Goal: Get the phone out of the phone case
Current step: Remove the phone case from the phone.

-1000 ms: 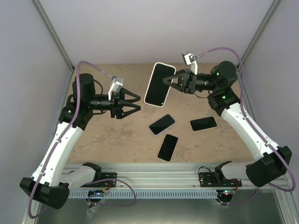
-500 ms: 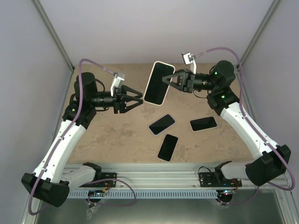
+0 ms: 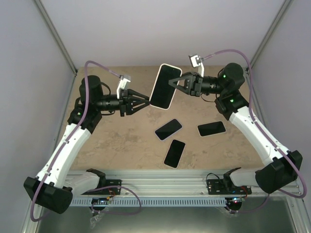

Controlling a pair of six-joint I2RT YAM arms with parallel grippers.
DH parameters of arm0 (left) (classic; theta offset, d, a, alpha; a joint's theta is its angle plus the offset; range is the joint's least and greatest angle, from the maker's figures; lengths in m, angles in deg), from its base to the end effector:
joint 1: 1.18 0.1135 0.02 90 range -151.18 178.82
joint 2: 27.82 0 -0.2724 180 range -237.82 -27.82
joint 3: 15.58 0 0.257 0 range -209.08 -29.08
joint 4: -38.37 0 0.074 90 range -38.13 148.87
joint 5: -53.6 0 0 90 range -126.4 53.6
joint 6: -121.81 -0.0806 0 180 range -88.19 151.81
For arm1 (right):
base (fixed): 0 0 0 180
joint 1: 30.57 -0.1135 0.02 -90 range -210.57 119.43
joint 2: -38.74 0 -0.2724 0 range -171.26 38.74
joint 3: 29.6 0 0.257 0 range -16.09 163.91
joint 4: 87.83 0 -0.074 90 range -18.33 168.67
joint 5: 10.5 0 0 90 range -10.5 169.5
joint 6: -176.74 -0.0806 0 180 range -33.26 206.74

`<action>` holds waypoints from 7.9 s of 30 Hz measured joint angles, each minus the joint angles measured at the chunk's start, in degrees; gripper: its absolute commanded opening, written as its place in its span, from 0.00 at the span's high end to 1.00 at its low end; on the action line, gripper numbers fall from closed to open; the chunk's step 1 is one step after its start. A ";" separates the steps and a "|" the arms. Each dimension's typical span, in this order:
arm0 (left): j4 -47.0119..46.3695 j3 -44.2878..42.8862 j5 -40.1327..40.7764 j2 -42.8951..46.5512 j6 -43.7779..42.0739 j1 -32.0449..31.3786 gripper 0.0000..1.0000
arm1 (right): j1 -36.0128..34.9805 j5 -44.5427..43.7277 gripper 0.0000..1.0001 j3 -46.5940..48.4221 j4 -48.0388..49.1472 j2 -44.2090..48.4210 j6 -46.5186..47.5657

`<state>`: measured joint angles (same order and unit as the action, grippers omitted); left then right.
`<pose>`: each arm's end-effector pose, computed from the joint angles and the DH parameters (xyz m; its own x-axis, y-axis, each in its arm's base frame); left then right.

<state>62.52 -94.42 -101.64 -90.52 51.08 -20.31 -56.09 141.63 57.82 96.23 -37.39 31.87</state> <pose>0.2109 -0.1506 0.4120 -0.4499 0.0098 -0.8930 0.8881 0.1104 -0.4462 0.2530 0.1998 0.4578 -0.6564 0.1103 -0.7463 -0.7539 -0.0619 0.6540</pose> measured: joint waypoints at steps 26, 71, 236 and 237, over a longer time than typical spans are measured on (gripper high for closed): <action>-0.79 -0.15 2.60 -1.57 -0.90 -0.02 0.76 | 1.36 -1.46 0.99 -1.55 3.43 -1.29 -2.36; -8.07 4.17 -1.14 -0.96 3.56 0.13 0.66 | 0.68 0.61 0.99 -2.47 6.51 -1.27 -3.87; 0.11 7.69 -3.26 -2.49 0.94 -2.34 0.89 | -3.08 15.47 0.99 -1.49 -26.62 -6.21 31.52; -0.26 7.82 -3.26 -2.43 1.27 -2.36 0.87 | -3.08 15.47 0.99 -1.49 -26.56 -6.21 31.26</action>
<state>62.26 -86.60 -104.89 -92.95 52.34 -22.67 -59.17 157.10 56.33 69.67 -43.60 63.12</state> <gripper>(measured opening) 0.102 0.119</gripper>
